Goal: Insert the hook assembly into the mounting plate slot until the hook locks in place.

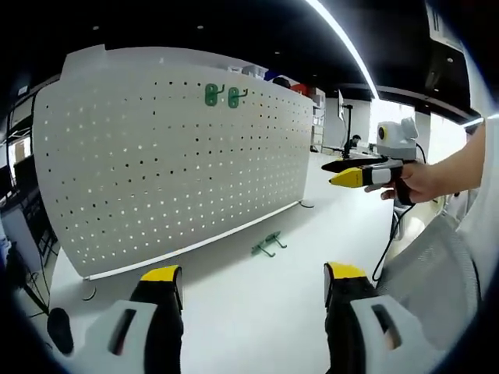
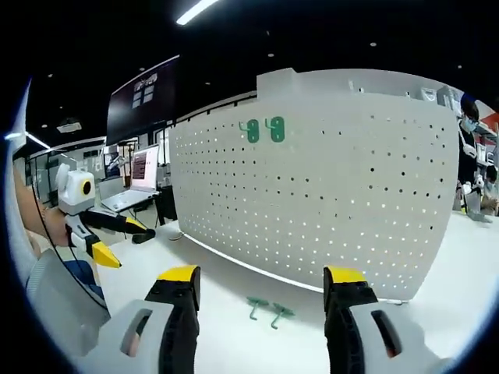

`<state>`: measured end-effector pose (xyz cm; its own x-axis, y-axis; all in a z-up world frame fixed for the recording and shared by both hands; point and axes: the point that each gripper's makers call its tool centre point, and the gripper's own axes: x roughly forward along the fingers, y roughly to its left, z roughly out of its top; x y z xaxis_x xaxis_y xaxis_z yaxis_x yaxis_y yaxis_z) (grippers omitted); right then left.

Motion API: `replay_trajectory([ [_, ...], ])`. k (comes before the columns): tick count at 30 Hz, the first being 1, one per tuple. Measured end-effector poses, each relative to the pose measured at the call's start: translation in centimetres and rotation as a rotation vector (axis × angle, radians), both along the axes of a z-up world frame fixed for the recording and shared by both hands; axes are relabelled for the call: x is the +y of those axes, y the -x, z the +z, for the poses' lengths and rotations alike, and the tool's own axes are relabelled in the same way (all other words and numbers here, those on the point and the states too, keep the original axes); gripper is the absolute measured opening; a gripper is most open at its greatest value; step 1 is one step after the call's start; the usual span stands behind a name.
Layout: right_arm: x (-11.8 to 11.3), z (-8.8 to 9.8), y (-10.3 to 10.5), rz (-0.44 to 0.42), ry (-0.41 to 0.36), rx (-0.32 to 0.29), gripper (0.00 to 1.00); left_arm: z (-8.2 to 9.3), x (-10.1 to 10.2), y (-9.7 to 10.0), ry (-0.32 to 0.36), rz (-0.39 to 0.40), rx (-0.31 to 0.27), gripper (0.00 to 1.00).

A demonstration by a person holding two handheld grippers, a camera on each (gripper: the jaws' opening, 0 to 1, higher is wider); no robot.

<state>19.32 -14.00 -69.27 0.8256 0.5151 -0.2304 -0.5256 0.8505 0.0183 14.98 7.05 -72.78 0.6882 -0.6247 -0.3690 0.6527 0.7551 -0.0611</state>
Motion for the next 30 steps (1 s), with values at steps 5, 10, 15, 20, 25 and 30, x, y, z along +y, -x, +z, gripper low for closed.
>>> replay_trajectory([
  [5,-0.3,-0.8,0.9,-0.001,-0.005,0.025,0.63,-0.5,0.3,0.4,0.004,0.010,0.014,0.76],
  [10,-0.6,-1.8,1.8,0.000,0.000,0.049,0.64,-0.8,0.4,0.8,0.000,0.008,0.024,0.76],
  [15,-1.1,-2.5,2.4,-0.005,0.005,0.068,0.64,-1.2,0.5,0.9,0.002,0.015,0.033,0.76],
  [20,-1.5,-3.0,3.0,-0.007,0.010,0.082,0.64,-1.5,0.4,1.1,0.001,0.011,0.041,0.76],
  [25,-1.8,-3.5,3.3,-0.007,0.016,0.094,0.64,-1.8,0.4,1.4,-0.002,0.009,0.051,0.76],
  [30,-2.1,-3.9,3.8,-0.007,0.022,0.106,0.64,-2.1,0.7,1.5,-0.004,0.014,0.057,0.76],
])
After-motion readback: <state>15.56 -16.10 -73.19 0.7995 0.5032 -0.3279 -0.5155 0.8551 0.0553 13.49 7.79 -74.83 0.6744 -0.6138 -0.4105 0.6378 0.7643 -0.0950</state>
